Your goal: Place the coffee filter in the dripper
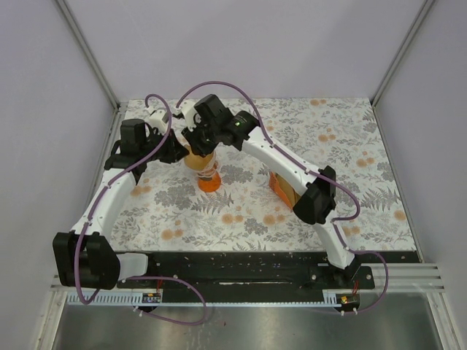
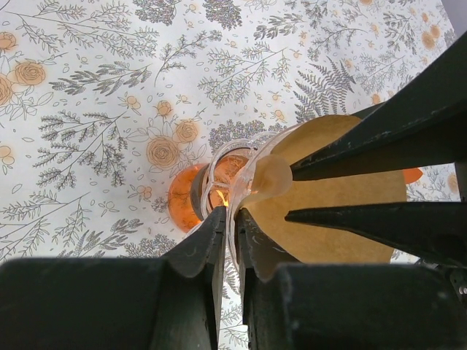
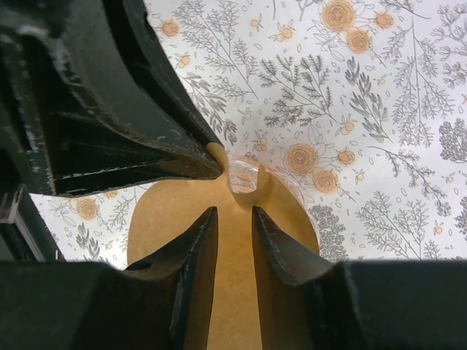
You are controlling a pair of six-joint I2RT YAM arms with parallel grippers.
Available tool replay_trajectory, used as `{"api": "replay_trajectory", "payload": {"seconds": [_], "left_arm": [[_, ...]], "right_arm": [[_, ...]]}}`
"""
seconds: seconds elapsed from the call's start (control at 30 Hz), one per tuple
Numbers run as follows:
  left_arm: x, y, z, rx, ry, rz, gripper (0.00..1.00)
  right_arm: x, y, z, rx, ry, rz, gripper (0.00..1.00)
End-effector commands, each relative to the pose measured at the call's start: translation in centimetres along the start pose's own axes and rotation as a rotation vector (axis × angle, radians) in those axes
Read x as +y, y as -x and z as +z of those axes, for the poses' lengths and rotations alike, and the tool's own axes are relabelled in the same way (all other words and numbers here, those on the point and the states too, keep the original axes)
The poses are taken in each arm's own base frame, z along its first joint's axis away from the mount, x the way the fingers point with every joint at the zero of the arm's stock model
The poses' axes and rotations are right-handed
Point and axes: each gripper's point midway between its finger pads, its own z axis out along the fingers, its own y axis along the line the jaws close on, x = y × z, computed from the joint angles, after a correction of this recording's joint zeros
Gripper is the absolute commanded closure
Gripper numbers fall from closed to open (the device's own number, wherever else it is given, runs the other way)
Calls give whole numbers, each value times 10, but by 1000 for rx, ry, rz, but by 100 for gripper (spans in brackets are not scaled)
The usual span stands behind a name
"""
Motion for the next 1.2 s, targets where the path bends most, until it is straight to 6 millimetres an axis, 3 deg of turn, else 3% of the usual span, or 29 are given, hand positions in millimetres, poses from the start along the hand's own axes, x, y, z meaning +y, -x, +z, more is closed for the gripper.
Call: {"api": "replay_trajectory", "payload": {"seconds": [0.0, 0.1, 0.17, 0.37, 0.47, 0.57, 0.67, 0.83, 1.03, 1.17], "left_arm": [[-2, 14, 0, -20, 2, 34, 85], [-2, 13, 1, -16, 1, 31, 85], [-3, 14, 0, -18, 1, 31, 85], [-3, 14, 0, -18, 1, 31, 85], [-4, 14, 0, -19, -2, 31, 85], [-5, 16, -1, -23, -2, 35, 85], [-5, 15, -1, -22, -2, 34, 85], [-4, 14, 1, -16, -4, 30, 85], [-4, 15, 2, -17, -4, 31, 85], [-5, 15, 2, -17, -4, 33, 85]], "right_arm": [[14, 51, -52, -166, 66, -70, 64], [15, 59, -64, -202, 67, -111, 51], [8, 60, -66, -209, 26, -139, 39], [-18, 60, -69, -208, -33, -187, 18], [-27, 58, -65, -214, 19, -190, 12], [-33, 48, -47, -185, 75, -207, 7], [-32, 43, -35, -191, 169, -195, 5], [-13, 38, -27, -212, 341, -223, 5], [-4, 25, -13, -196, 425, -230, 6], [-5, 20, 0, -183, 437, -210, 15]]}}
